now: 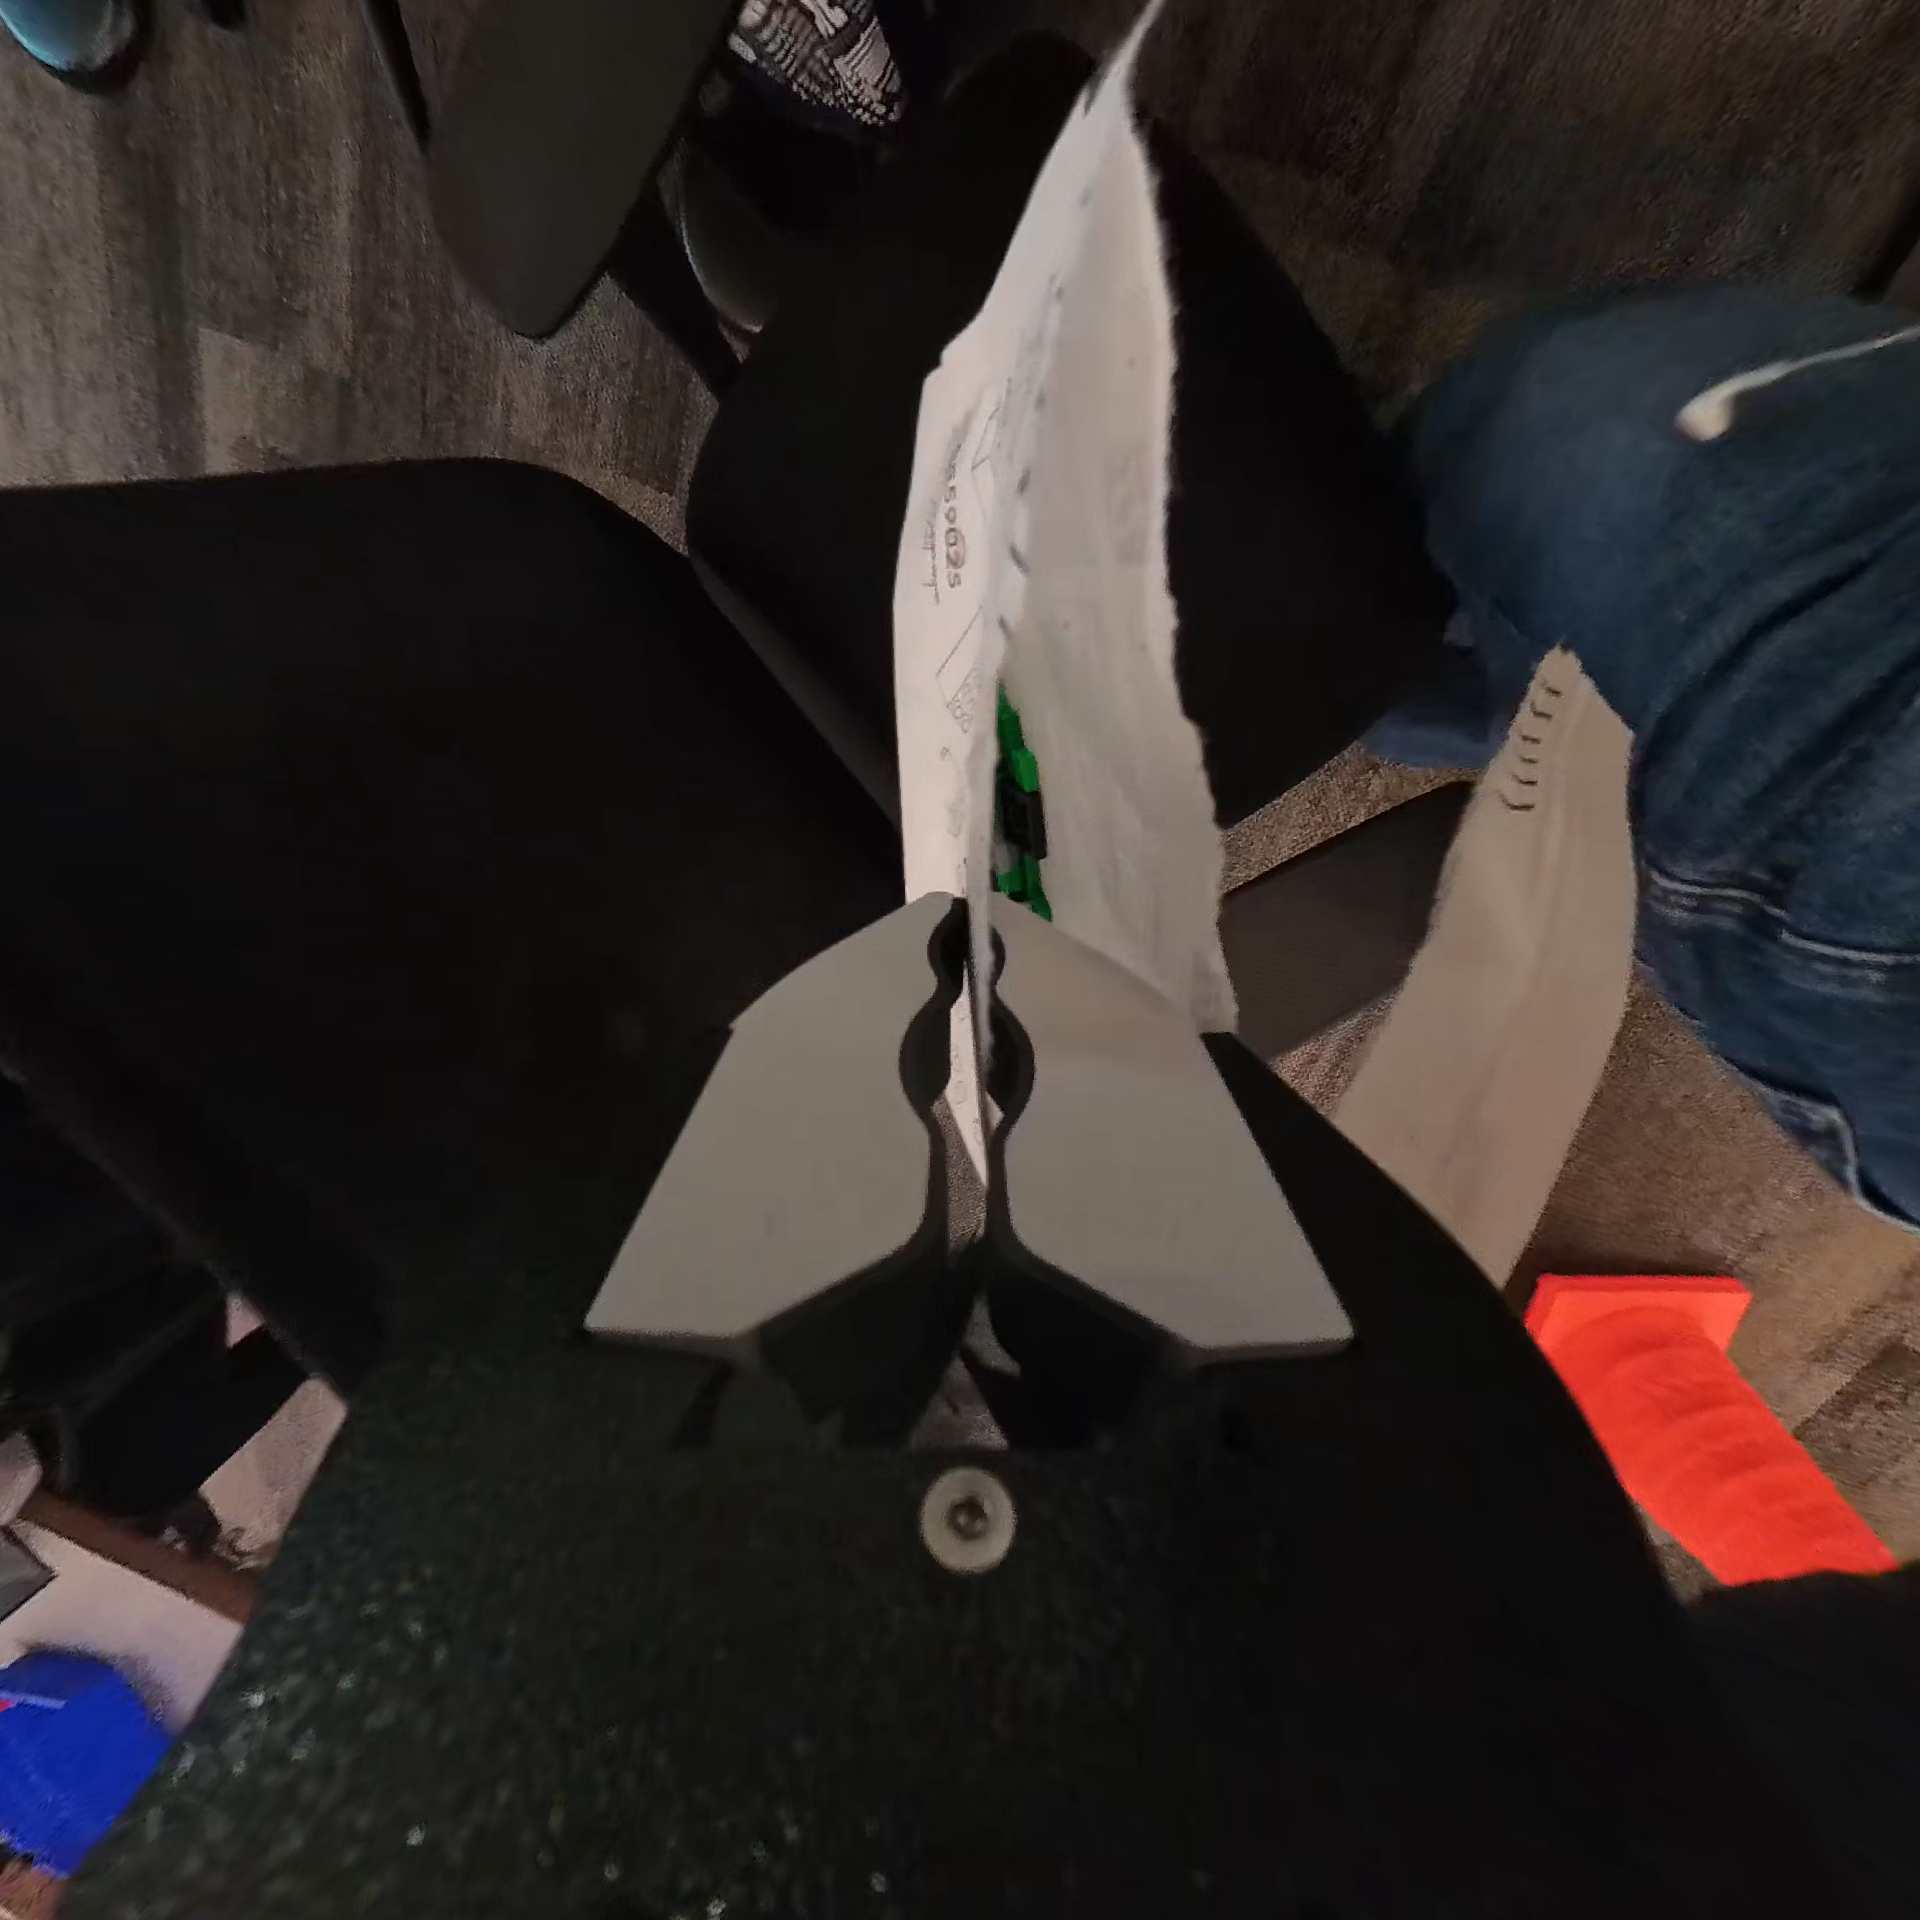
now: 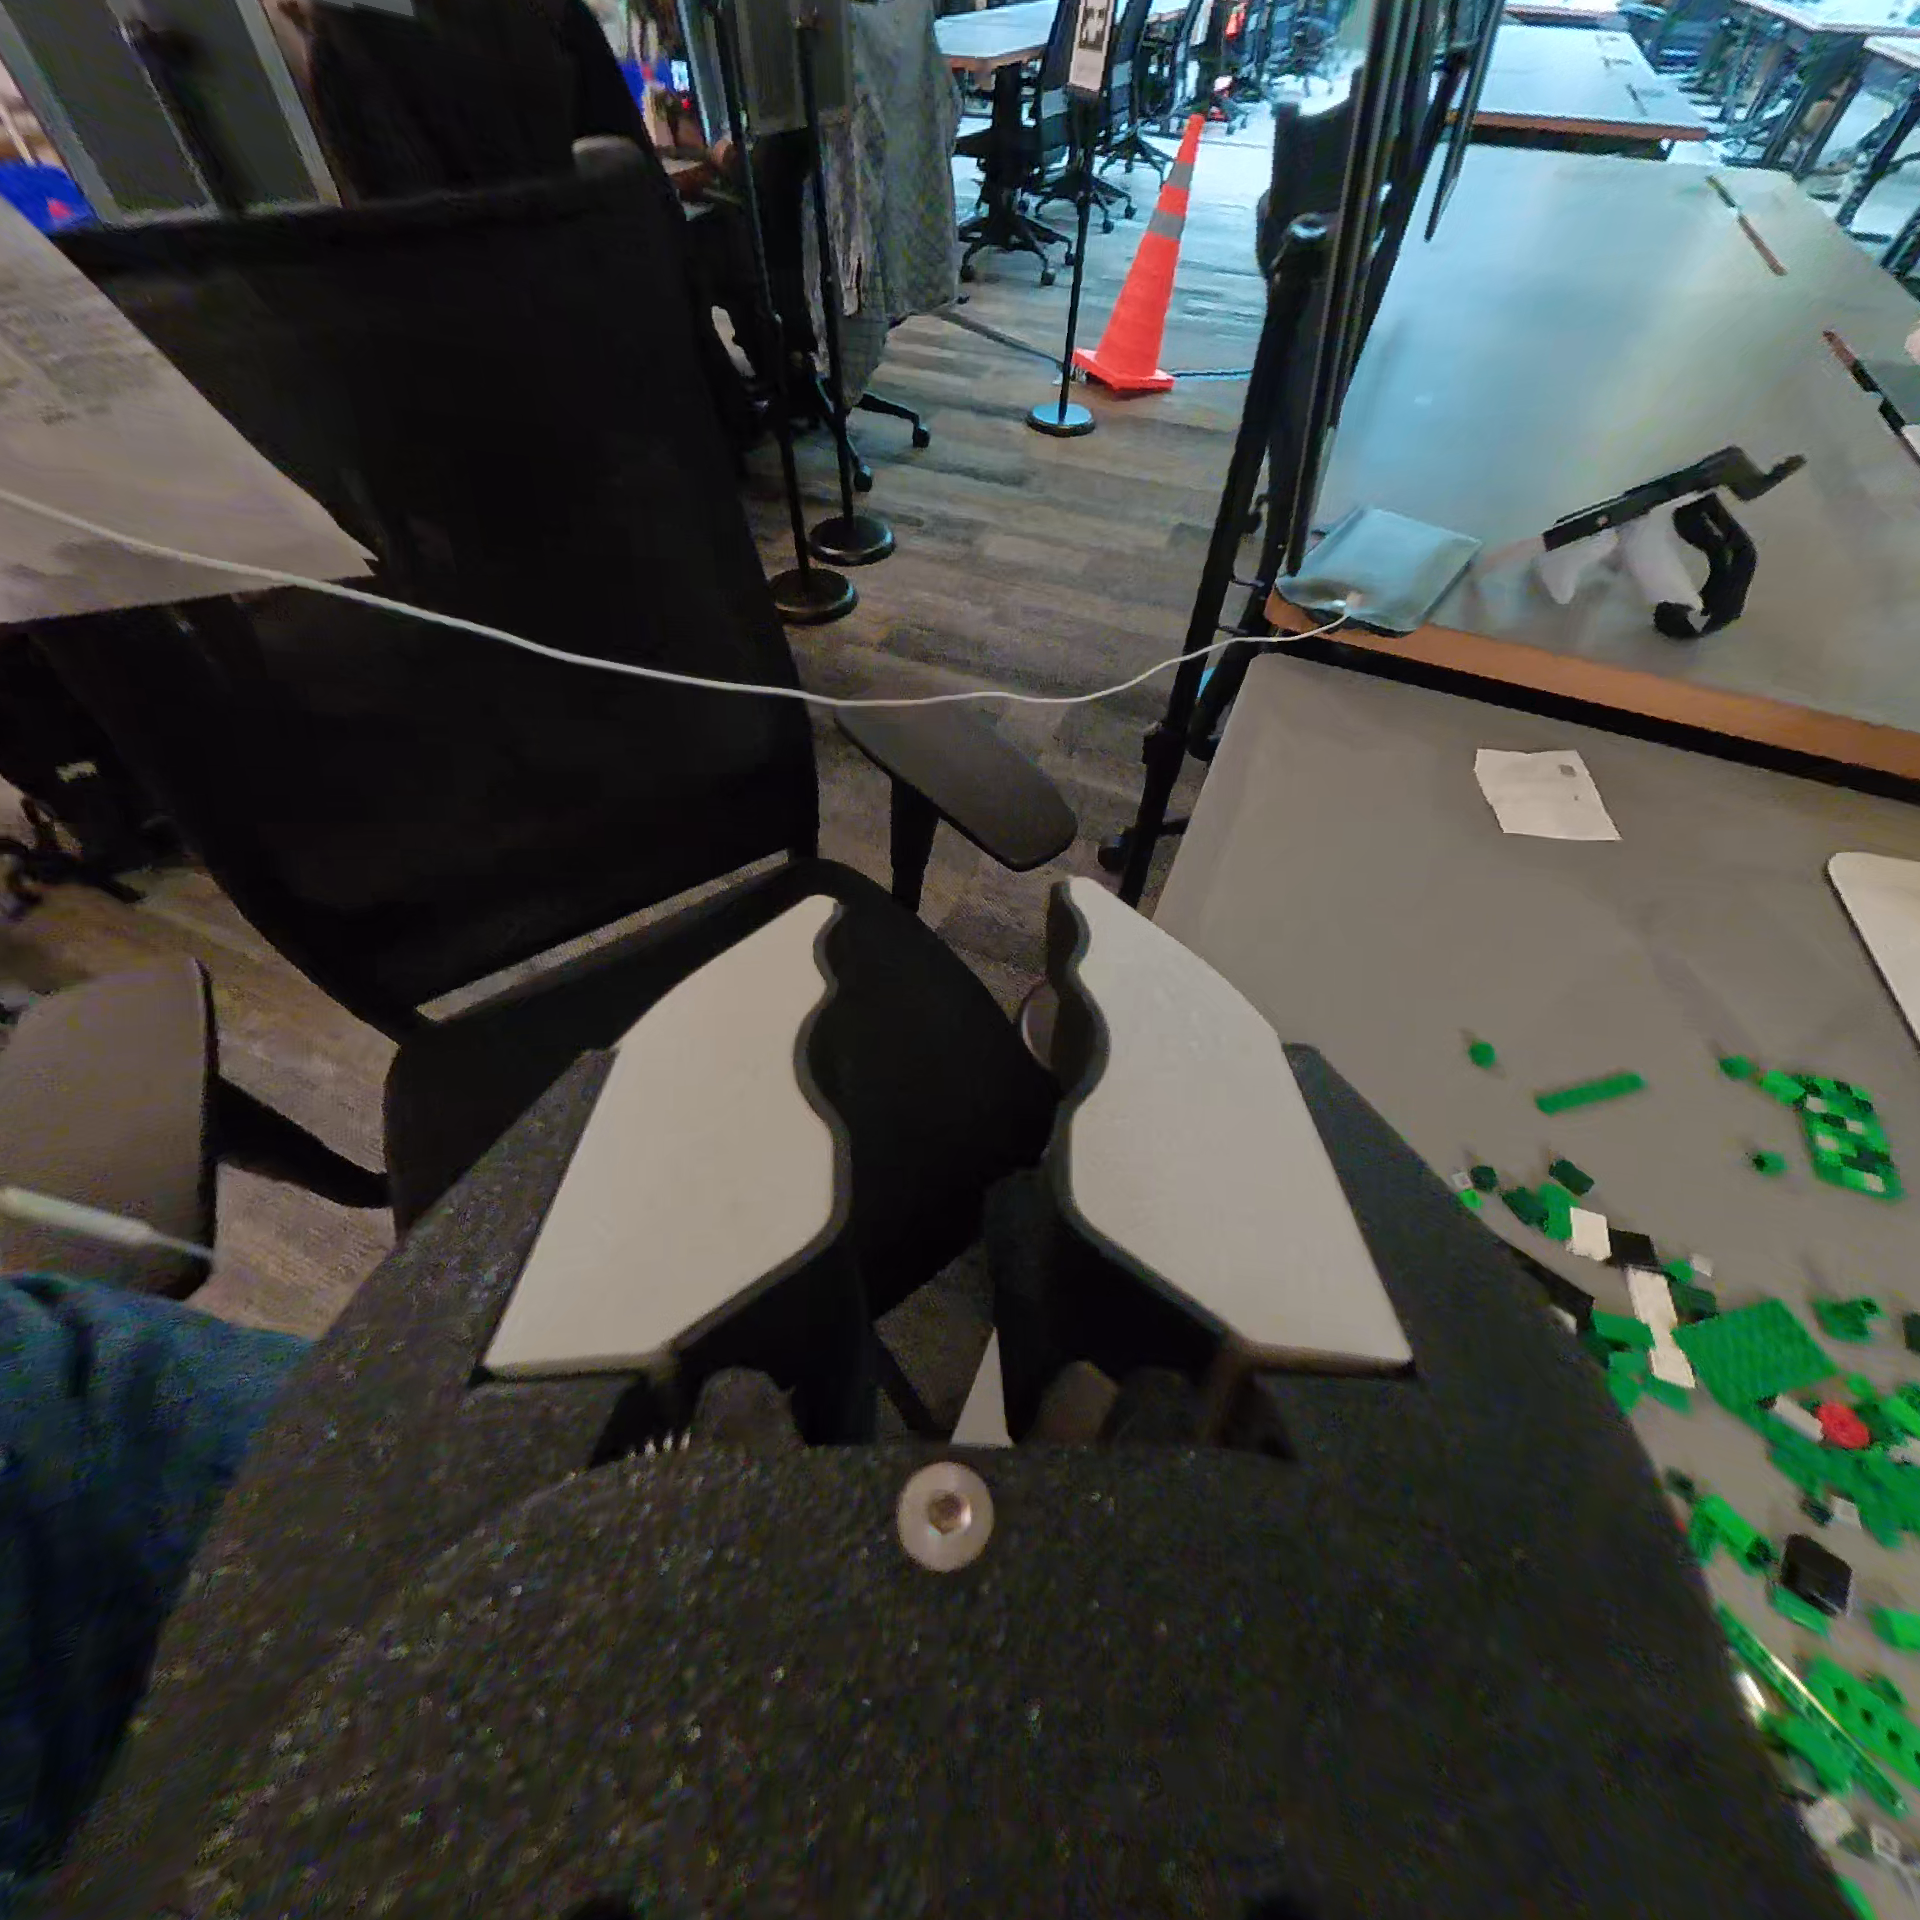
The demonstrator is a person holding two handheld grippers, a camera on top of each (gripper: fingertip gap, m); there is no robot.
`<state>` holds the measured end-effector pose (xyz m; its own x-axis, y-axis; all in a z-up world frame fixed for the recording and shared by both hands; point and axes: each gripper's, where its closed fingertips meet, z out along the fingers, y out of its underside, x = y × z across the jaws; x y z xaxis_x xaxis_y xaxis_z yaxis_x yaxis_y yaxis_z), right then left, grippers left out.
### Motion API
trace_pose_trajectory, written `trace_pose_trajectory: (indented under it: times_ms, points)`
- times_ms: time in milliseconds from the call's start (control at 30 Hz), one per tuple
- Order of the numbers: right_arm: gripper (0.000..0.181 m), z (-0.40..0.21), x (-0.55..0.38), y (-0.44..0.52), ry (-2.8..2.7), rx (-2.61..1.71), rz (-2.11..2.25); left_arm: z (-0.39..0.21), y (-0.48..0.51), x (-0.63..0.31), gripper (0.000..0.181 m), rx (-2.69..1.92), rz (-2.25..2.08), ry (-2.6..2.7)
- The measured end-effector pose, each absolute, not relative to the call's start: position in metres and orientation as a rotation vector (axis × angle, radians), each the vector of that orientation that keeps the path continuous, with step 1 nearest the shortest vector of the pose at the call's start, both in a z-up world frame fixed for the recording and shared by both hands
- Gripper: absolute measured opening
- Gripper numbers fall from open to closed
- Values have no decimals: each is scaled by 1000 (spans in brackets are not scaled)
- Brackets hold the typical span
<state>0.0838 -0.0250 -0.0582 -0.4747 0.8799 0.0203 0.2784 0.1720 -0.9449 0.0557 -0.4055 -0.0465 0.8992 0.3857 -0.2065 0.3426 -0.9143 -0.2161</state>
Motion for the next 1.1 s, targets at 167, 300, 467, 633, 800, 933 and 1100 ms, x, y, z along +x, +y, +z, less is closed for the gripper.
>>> trace_pose_trajectory:
  times_ms: [167,300,467,633,800,933,1100]
  points:
    - [36,-99,68,-38,-1908,-1142,1344,-83,-415,63,0,-2898,246,-617]
    - [39,-150,54,-65,-1943,-1225,1401,-108,-425,59,0,-2889,208,-659]
    - [40,-234,50,-131,-2020,-1238,1423,-148,-428,33,0,-2892,240,-654]
    - [34,-348,36,-190,-2200,-1110,1282,-191,-425,13,0,-2889,203,-652]
    - [31,-477,-14,-234,-2430,-1090,1198,-231,-434,-5,0,-2894,182,-727]
    - [31,-551,-37,-249,-2556,-1105,1099,-252,-440,-16,0,-2894,173,-752]
    - [27,-593,-41,-254,-2636,-1026,1045,-270,-453,-23,0,-2924,139,-779]
